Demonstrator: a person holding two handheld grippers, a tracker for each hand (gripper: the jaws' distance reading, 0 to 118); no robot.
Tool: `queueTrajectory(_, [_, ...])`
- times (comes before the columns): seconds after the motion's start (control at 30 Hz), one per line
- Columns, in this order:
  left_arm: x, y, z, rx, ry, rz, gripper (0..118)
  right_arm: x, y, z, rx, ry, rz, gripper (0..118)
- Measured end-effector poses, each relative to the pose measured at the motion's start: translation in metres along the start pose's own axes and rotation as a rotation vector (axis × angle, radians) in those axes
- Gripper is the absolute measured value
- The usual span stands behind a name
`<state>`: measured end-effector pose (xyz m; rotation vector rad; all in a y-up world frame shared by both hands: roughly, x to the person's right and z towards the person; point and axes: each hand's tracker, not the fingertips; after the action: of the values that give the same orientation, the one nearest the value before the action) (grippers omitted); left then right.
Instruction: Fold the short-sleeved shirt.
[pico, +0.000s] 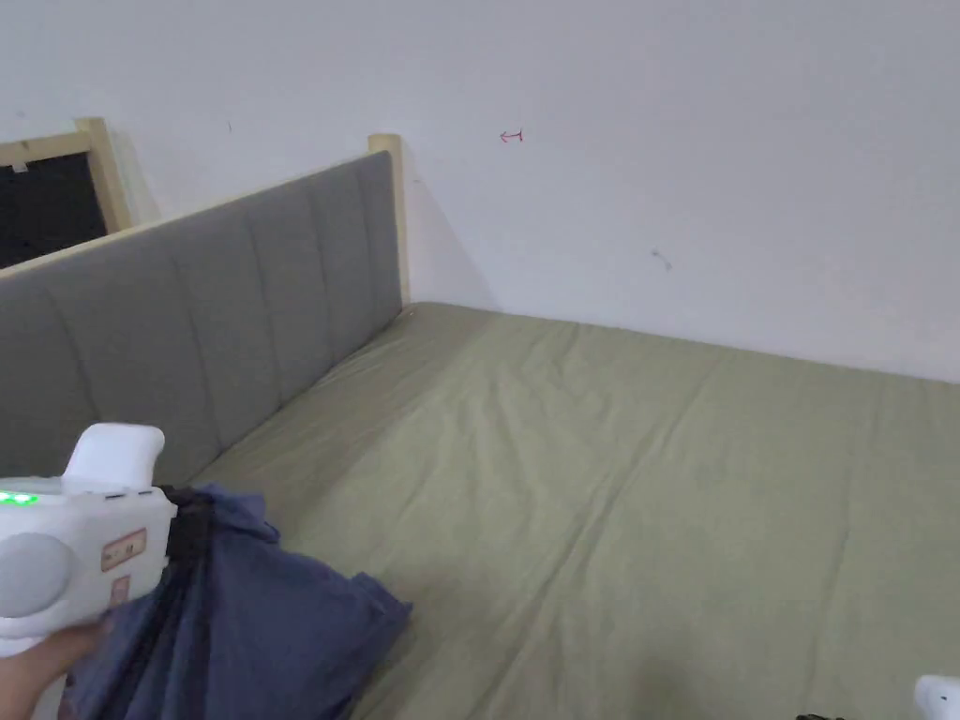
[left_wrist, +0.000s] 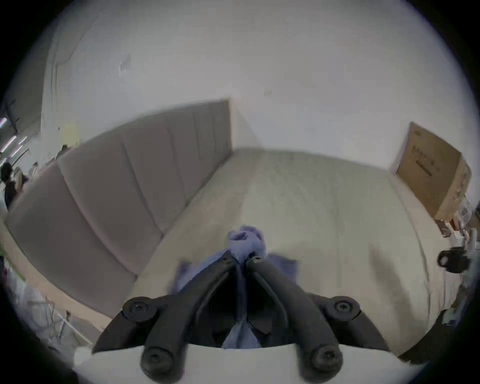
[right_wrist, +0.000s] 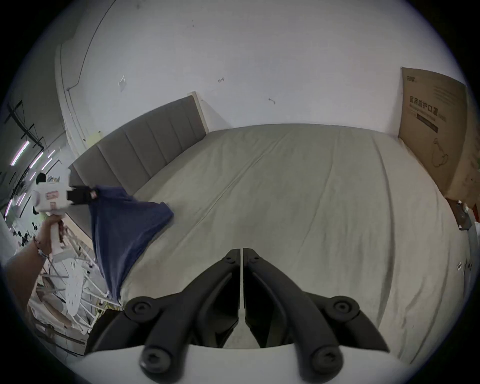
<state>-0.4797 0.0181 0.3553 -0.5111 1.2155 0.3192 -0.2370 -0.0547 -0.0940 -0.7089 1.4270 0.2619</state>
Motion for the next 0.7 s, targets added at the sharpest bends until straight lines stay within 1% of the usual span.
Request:
queueTrajectory(0.1, [0.029,0.044,0.042,0.115,-0.055,-0.082,4,0.012,0.005,0.023,0.070,-0.018,-0.034,1])
queueTrajectory(0.17, [0.060,0.071,0.068,0.176,-0.127,-0.117,4,0.020,0.011,0.041,0.113,-0.025,-0.059,1])
queueTrajectory(0.3, [0.137,0.116,0.106,0.297,-0.303,-0.162,4,0.044,0.017,0.082,0.211,-0.062,-0.099,1])
queueTrajectory(0.37, [0.174,0.129,0.117,0.342,-0.418,-0.166,4,0.055,0.018,0.106,0.259,-0.084,-0.109,1])
queueTrajectory(0.4, [0.197,0.137,0.123,0.355,-0.482,-0.170,4,0.060,0.018,0.120,0.287,-0.084,-0.116,1])
queueTrajectory(0.47, [0.240,0.146,0.131,0.381,-0.585,-0.192,4,0.075,0.016,0.145,0.351,-0.029,-0.133,1])
queueTrajectory(0.5, [0.272,0.148,0.138,0.385,-0.634,-0.213,4,0.083,0.013,0.159,0.404,-0.020,-0.140,1])
queueTrajectory(0.53, [0.294,0.150,0.139,0.384,-0.672,-0.232,4,0.085,0.011,0.173,0.434,-0.031,-0.139,1])
queueTrajectory(0.63, [0.361,0.150,0.137,0.362,-0.784,-0.264,4,0.103,0.007,0.203,0.476,-0.118,-0.137,1])
queueTrajectory(0.7, [0.406,0.144,0.126,0.297,-0.873,-0.265,4,0.119,0.003,0.216,0.482,-0.144,-0.144,1])
